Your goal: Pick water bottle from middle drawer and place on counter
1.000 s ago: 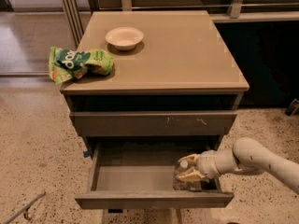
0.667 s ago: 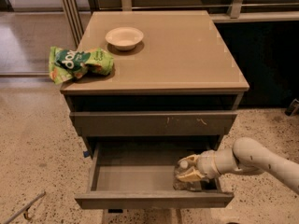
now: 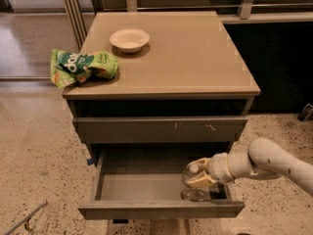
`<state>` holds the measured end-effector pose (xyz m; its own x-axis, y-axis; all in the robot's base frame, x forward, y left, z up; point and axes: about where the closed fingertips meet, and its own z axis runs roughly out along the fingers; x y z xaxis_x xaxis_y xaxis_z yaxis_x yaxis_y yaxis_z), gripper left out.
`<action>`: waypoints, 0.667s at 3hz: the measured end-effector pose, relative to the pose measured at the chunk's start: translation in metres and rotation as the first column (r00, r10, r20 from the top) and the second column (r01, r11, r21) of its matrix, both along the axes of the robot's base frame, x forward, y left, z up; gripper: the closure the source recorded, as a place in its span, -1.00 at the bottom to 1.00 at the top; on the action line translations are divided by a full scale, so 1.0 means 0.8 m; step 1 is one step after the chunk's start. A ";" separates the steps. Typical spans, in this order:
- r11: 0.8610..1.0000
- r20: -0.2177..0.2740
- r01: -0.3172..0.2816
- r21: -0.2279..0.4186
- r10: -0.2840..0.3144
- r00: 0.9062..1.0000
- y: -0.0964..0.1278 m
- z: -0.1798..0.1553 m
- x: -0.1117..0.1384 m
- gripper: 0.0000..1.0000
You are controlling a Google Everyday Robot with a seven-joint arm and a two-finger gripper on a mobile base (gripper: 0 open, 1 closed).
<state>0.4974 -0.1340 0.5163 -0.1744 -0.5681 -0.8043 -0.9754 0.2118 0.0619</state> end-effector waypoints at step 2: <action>1.000 -0.032 0.009 -0.007 -0.009 0.999 0.003 0.206 0.000 1.00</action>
Offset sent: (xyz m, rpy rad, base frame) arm 0.0070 -0.0039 0.3035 -0.0367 0.0331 -0.0459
